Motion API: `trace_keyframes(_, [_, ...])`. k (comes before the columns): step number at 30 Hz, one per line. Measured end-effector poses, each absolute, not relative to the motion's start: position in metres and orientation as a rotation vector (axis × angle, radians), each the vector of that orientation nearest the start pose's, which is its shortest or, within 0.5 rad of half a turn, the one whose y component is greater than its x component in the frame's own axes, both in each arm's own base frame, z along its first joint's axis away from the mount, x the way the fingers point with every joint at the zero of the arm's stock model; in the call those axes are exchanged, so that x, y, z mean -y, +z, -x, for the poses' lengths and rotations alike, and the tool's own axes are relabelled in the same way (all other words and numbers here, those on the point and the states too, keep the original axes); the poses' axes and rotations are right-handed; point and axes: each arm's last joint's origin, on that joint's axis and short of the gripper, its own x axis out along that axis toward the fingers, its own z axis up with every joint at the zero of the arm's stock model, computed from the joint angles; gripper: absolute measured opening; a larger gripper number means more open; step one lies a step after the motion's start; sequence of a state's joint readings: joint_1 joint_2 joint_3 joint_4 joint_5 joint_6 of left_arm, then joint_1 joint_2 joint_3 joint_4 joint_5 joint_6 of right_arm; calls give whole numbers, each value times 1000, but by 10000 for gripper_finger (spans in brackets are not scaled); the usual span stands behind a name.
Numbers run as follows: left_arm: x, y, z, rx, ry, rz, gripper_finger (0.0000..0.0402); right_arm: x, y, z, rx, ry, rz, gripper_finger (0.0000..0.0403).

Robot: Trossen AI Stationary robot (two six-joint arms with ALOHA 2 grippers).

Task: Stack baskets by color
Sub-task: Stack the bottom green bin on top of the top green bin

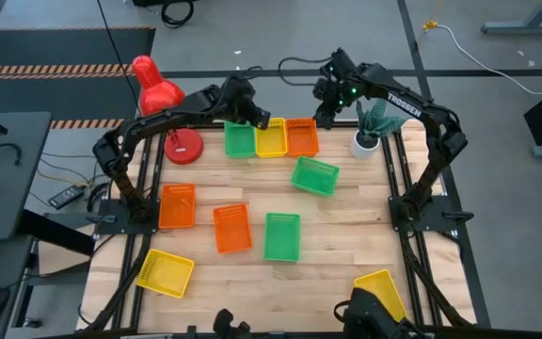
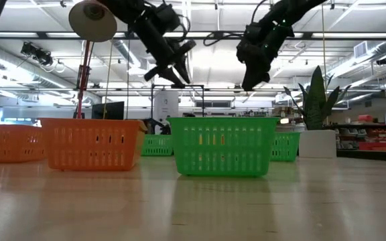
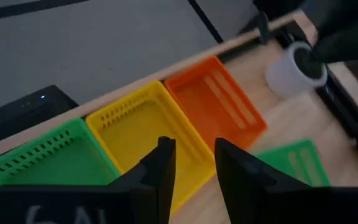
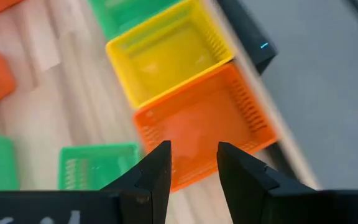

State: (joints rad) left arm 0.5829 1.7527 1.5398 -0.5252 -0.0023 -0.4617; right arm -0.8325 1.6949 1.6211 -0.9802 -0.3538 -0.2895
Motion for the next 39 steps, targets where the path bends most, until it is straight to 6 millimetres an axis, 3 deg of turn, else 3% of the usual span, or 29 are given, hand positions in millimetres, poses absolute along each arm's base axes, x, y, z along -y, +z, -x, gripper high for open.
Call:
trace_keyframes(4, [-200, 308, -335, -635, 661, 578, 117, 243, 309, -246, -955, -243, -359, 134])
trace_keyframes(10, [-170, 297, -337, -826, 617, 582, 117, 228, 290, -254, -1003, -181, -413, 134])
trace_keyframes(15, [-146, 287, -330, -1021, 620, 611, 117, 202, 269, -268, -1069, -73, -399, 134])
trace_keyframes(19, [-129, 284, -329, -1127, 603, 584, 117, 176, 264, -281, -1133, -2, -366, 130])
trace_keyframes(26, [-103, 271, -326, -1195, 551, 440, 117, 131, 276, -290, -1210, -39, -317, 115])
trace_keyframes(39, [-49, 243, -278, -1041, 478, 455, 117, 47, 318, -286, -1119, -268, -322, 104])
